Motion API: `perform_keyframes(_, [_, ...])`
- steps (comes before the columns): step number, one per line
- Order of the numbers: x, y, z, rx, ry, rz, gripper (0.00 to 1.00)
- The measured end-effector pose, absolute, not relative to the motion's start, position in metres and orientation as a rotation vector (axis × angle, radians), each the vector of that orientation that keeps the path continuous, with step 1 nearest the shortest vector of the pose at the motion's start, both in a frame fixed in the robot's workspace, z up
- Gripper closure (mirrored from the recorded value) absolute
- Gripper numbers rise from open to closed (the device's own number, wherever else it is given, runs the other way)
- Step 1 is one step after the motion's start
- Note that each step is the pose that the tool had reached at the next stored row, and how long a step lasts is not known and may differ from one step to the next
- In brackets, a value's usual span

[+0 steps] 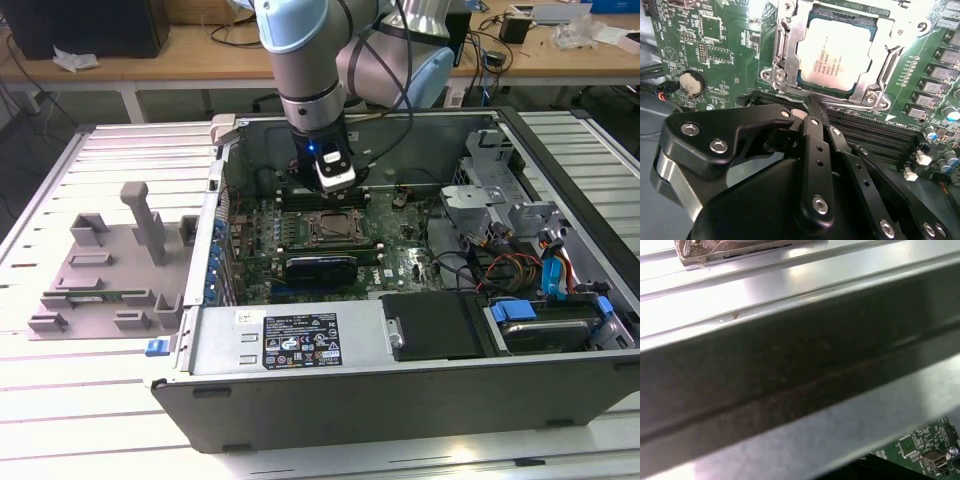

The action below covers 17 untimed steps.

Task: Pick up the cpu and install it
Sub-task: 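Install the first cpu locking lever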

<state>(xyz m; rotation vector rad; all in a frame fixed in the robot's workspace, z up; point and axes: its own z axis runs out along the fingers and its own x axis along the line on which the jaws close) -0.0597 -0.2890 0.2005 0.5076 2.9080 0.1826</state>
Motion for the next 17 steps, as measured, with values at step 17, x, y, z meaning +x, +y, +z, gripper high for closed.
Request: perform_keyframes(17, [-0.0597, -0.2895, 0.2025, 0.533, 2.903, 0.190, 0.89])
